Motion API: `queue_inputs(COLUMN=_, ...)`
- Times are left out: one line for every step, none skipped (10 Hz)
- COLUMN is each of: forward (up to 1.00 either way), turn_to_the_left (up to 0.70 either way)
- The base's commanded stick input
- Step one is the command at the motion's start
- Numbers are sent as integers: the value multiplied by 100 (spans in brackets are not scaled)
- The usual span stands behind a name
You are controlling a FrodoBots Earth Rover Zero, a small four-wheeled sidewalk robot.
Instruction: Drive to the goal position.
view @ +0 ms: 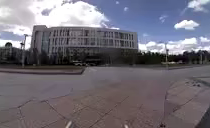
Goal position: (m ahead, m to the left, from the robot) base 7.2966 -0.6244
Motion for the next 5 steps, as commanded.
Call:
queue_inputs(forward=70, turn_to_the_left=0)
queue_inputs(forward=70, turn_to_the_left=0)
queue_inputs(forward=70, turn_to_the_left=0)
queue_inputs(forward=70, turn_to_the_left=0)
queue_inputs(forward=70, turn_to_the_left=0)
